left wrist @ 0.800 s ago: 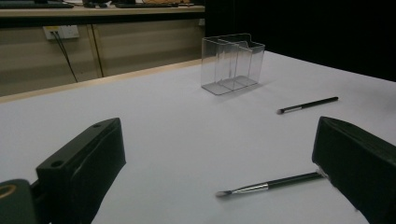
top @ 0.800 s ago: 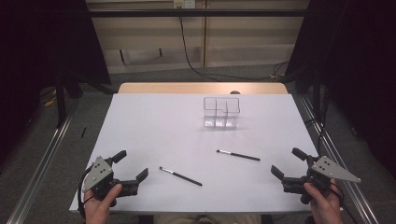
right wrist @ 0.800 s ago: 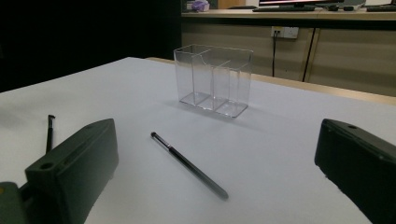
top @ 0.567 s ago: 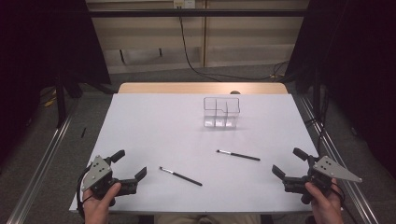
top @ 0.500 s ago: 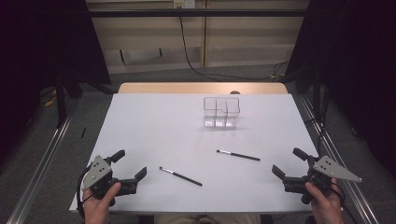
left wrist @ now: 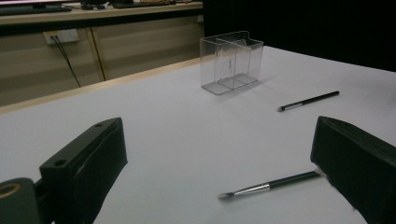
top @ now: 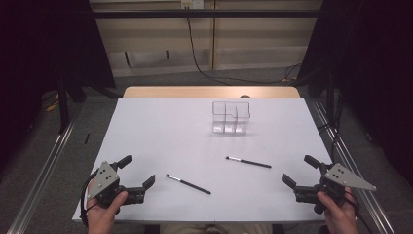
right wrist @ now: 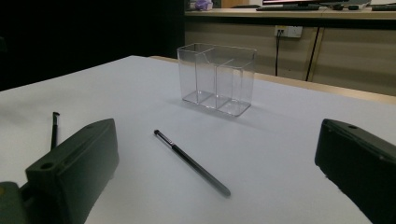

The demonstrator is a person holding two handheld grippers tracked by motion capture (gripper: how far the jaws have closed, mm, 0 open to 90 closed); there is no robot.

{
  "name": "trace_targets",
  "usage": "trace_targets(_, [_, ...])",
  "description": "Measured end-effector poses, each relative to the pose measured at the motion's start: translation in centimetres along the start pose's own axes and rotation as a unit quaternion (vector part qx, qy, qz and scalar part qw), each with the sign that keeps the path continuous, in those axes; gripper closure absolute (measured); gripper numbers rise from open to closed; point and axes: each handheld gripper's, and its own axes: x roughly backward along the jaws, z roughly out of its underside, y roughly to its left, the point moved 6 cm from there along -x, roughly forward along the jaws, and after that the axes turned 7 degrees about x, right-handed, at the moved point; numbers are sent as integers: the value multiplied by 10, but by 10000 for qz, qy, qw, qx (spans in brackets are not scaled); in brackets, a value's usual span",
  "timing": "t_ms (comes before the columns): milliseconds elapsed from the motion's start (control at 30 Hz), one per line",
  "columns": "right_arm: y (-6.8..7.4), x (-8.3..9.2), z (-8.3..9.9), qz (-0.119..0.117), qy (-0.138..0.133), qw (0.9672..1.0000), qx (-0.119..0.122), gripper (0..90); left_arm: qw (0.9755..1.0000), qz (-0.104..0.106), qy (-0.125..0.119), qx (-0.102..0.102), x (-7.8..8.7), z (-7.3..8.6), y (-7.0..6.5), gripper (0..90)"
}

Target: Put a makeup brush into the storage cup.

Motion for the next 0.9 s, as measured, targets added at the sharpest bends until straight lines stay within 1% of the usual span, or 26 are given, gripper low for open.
trace_targets(33, [0,-1,0,9,45,10000,58,0,10000,28,-11,-22,-2,-2,0,33])
trace_targets(100, [-1,-2,1,-13,70,9999,97,0,10000,69,-50,-23,-6,-7,-1,33])
trace_targets(133, [-1,-2,1,-21,70,10000,36,0,9999,105,-53,-19,-11,-10,-2,32])
trace_targets(200, [-1,-2,2,-21,78,10000,38,0,9999,129,-54,2,-13,-12,-3,30])
trace_targets(333, [-1,-1,1,-28,32,10000,-35,0,9994,305,-109,125,-20,-19,-8,31])
trace_targets(367, [-1,-1,1,-27,31,10000,-8,0,9994,326,-101,17,-22,-23,-10,31])
trace_targets(400, [-1,-1,1,-29,38,10000,-19,0,9994,326,-101,17,-22,-23,-10,32])
trace_targets(467, [0,-2,0,-32,42,10000,10,0,9991,384,-133,-99,-24,-29,-13,32])
trace_targets(533, [1,-2,0,-45,56,10000,41,0,9990,408,-130,-131,-26,-30,-14,32])
trace_targets(567, [1,-2,0,-47,51,10000,40,0,9988,454,-143,-140,-28,-33,-15,32])
trace_targets(600, [1,-3,0,-56,40,10000,17,0,9988,454,-143,-140,-28,-33,-15,32])
trace_targets(733, [1,-2,0,-56,28,10000,-36,0,9982,568,-156,-78,-33,-38,-19,32])
trace_targets(767, [1,-2,0,-58,22,10000,-41,0,9982,571,-160,-86,-34,-39,-19,33])
trace_targets(800, [1,-2,0,-55,23,10000,-38,0,9983,547,-153,-150,-35,-41,-19,32])
trace_targets(867, [1,-2,0,-56,16,10000,-41,0,9980,594,-182,-132,-38,-45,-20,32])
trace_targets(900, [1,-2,0,-65,16,10000,-50,0,9979,597,-189,-163,-39,-47,-20,32])
